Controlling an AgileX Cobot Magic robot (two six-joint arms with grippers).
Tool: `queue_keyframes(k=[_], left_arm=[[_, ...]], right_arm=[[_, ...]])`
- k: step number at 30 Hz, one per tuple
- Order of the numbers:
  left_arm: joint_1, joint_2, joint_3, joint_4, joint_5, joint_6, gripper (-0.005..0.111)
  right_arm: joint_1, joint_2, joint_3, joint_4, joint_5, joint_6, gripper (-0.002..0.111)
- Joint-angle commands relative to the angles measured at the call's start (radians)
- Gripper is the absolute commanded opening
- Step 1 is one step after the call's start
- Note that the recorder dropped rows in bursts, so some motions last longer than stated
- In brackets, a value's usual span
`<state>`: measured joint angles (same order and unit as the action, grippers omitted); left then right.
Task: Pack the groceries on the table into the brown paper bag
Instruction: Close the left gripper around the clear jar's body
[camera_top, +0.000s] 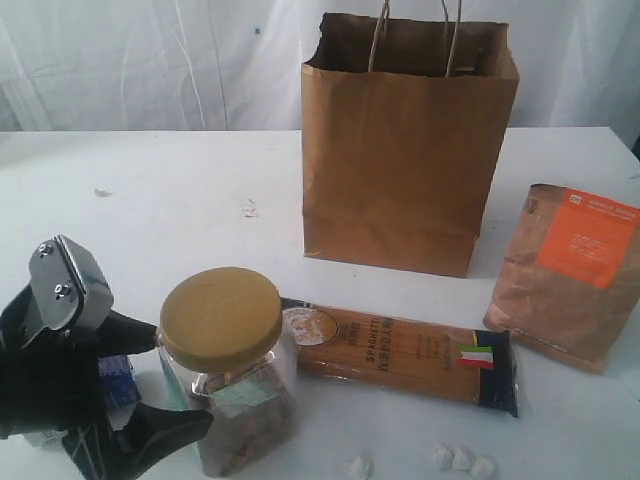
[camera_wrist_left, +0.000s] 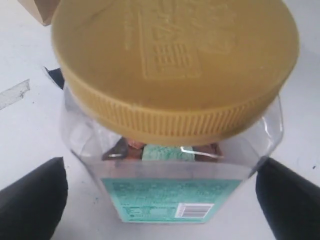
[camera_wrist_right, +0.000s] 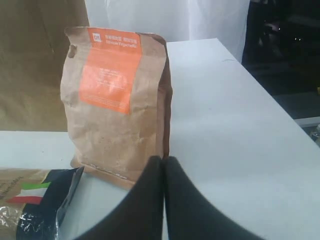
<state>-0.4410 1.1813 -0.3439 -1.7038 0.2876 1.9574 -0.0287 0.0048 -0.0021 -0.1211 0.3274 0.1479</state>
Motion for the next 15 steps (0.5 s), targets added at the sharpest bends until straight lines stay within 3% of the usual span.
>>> queue_keyframes(k=[1,8,15], left_arm=[[-0.002,0.041,0.005,-0.041,0.023,0.160,0.105],[-0.002,0.218,-0.073,-0.037,0.019,0.160,0.105],[-0.002,0.296,-0.077,0.164,0.019,0.160,0.105]], right_arm=[[-0.002,-0.005,0.002,-0.009,-0.008,0.008,0.000],[-0.002,-0.005,0.002,-0.009,-0.008,0.008,0.000],[-0.002,-0.005,0.002,-0.009,-0.008,0.010,0.000]])
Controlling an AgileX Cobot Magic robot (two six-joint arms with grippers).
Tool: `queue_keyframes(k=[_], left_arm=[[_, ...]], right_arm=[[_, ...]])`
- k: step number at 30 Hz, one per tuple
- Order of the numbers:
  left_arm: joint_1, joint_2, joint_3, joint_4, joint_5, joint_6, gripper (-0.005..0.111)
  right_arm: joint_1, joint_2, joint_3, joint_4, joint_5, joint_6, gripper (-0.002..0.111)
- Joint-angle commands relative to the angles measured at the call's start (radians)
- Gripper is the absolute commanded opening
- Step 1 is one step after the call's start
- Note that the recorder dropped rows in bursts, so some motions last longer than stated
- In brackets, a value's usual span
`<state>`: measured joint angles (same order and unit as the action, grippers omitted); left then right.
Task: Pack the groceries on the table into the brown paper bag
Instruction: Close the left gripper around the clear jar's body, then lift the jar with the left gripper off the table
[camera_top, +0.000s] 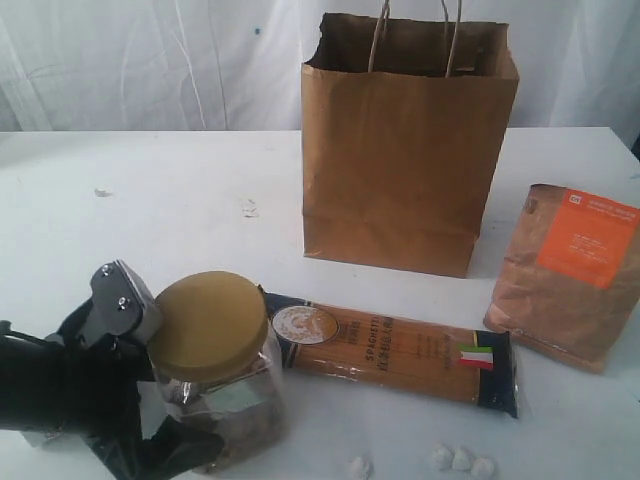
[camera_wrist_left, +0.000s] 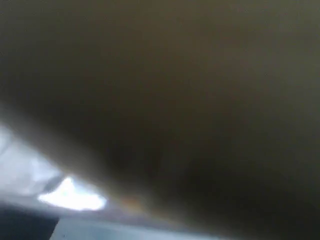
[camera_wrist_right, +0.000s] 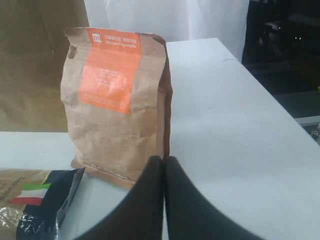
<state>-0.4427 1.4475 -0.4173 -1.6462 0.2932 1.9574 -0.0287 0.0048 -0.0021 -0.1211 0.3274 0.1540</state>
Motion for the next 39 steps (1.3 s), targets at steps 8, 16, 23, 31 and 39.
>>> queue_keyframes(k=[8,16,23,31,39], left_arm=[[-0.001,0.032,-0.046,0.146,-0.038,0.160,0.105],[-0.001,0.032,-0.061,0.097,0.027,0.160,0.105],[-0.001,0.032,-0.061,0.051,-0.017,0.160,0.081],[-0.001,0.032,-0.061,0.055,-0.004,0.160,0.001],[-0.001,0.002,-0.067,-0.081,-0.004,0.160,0.000]], right_arm=[[-0.002,-0.005,0.002,-0.009,-0.008,0.004,0.000],[-0.002,-0.005,0.002,-0.009,-0.008,0.004,0.000],[-0.002,-0.005,0.002,-0.009,-0.008,0.004,0.000],[-0.002,-0.005,0.002,-0.009,-0.008,0.004,0.000],[-0.002,-0.005,0.002,-0.009,-0.008,0.004,0.000]])
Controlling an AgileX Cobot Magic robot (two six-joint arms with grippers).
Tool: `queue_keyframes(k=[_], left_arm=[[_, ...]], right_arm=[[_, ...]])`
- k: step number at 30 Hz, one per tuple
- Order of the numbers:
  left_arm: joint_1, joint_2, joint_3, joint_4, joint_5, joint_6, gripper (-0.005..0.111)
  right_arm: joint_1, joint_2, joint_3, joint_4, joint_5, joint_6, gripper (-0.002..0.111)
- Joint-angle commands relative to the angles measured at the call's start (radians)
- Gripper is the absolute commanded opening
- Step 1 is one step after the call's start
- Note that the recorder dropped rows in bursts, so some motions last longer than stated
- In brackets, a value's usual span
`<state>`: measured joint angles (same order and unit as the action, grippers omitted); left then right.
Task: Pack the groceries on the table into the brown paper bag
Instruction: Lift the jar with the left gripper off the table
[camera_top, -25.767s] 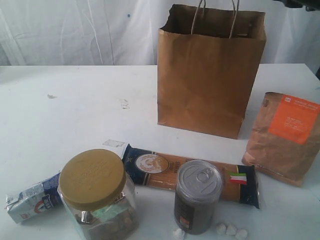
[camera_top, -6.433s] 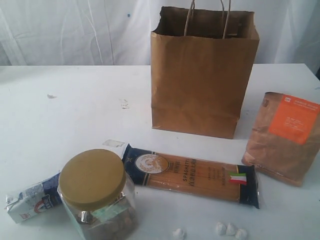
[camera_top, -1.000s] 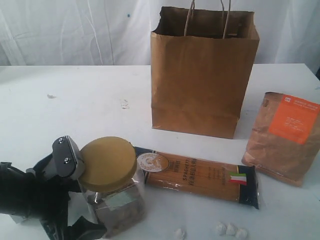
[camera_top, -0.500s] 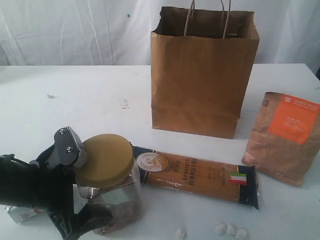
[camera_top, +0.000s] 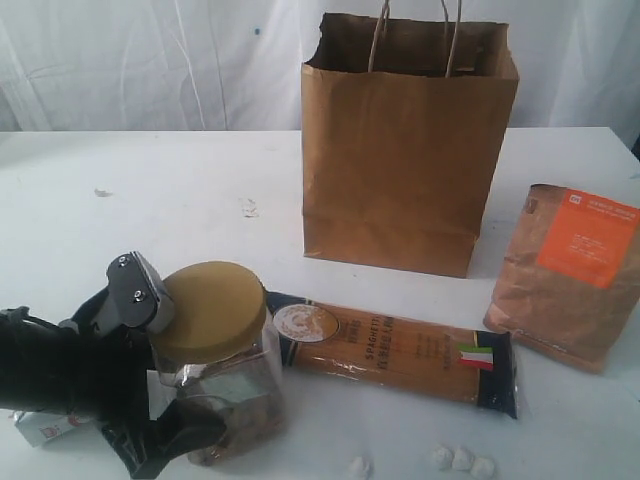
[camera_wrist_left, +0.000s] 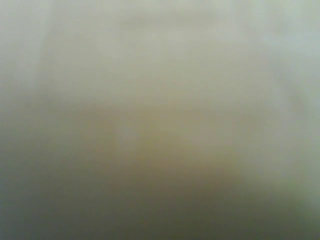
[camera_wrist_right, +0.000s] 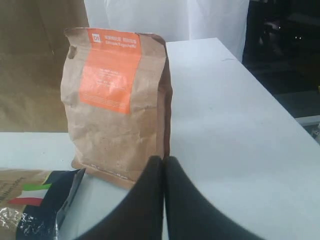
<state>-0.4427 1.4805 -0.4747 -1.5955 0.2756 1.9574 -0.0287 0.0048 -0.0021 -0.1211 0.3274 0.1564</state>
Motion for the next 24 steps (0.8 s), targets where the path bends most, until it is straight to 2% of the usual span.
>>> queue_keyframes(k=[1,4,7,13,24], left_arm=[[-0.001,-0.051,-0.013,-0.149,0.013,0.137,0.000],[-0.001,-0.138,-0.029,-0.149,-0.012,0.002,0.000],[-0.001,-0.228,-0.027,-0.149,-0.063,-0.052,0.000],[-0.001,-0.360,-0.027,-0.140,-0.149,-0.055,0.000],[-0.001,-0.419,-0.027,-0.131,-0.154,-0.051,0.000]], right_arm=[[-0.002,-0.005,0.002,-0.009,-0.008,0.002,0.000],[-0.002,-0.005,0.002,-0.009,-0.008,0.002,0.000],[-0.002,-0.005,0.002,-0.009,-0.008,0.002,0.000],[-0.002,-0.005,0.002,-0.009,-0.008,0.002,0.000],[-0.002,-0.005,0.002,-0.009,-0.008,0.002,0.000]])
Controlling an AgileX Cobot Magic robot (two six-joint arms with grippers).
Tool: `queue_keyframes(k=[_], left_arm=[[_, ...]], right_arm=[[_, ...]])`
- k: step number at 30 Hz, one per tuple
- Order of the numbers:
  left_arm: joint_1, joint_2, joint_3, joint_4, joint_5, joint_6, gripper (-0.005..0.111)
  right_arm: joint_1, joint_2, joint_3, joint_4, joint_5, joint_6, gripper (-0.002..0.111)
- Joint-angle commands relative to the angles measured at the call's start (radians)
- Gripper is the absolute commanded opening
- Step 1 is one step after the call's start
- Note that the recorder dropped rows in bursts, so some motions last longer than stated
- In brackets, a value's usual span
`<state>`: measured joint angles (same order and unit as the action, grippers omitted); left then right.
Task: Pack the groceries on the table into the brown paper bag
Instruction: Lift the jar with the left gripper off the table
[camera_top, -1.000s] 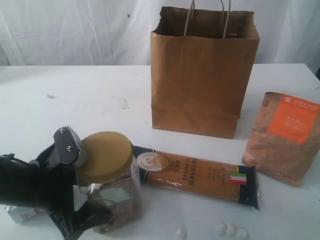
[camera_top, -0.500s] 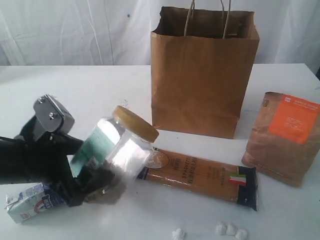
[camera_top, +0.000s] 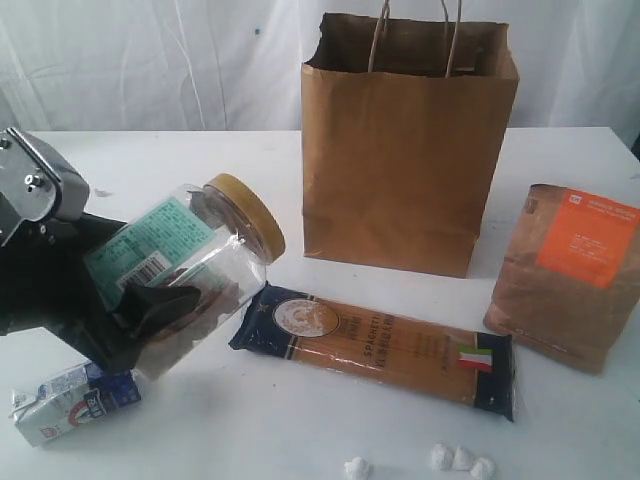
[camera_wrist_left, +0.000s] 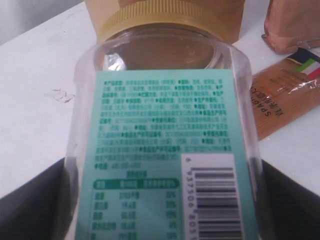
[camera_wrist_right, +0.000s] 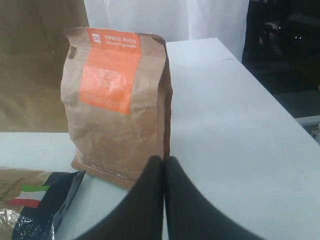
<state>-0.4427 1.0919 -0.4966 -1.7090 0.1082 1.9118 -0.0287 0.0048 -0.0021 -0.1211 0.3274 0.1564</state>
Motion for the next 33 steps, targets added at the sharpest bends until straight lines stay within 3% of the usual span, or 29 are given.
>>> queue_keyframes(k=[1,5,9,15,19,33], left_arm=[[-0.001,-0.047,-0.007,-0.017,0.014,-0.005,0.000],[-0.001,-0.133,-0.038,-0.017,0.017,-0.005,0.000],[-0.001,-0.236,-0.169,-0.017,0.025,0.020,0.000],[-0.001,-0.260,-0.429,-0.013,0.230,0.193,0.000],[-0.001,-0.205,-0.577,0.059,0.313,0.207,0.000],[-0.001,0.206,-0.915,0.091,0.315,0.207,0.000]], right_arm=[[-0.002,-0.005,0.002,-0.009,-0.008,0.002,0.000],[-0.002,-0.005,0.002,-0.009,-0.008,0.002,0.000],[-0.002,-0.005,0.002,-0.009,-0.008,0.002,0.000],[-0.002,-0.005,0.002,-0.009,-0.008,0.002,0.000],[-0.002,-0.005,0.002,-0.009,-0.008,0.002,0.000],[-0.002,-0.005,0.002,-0.009,-0.008,0.002,0.000]])
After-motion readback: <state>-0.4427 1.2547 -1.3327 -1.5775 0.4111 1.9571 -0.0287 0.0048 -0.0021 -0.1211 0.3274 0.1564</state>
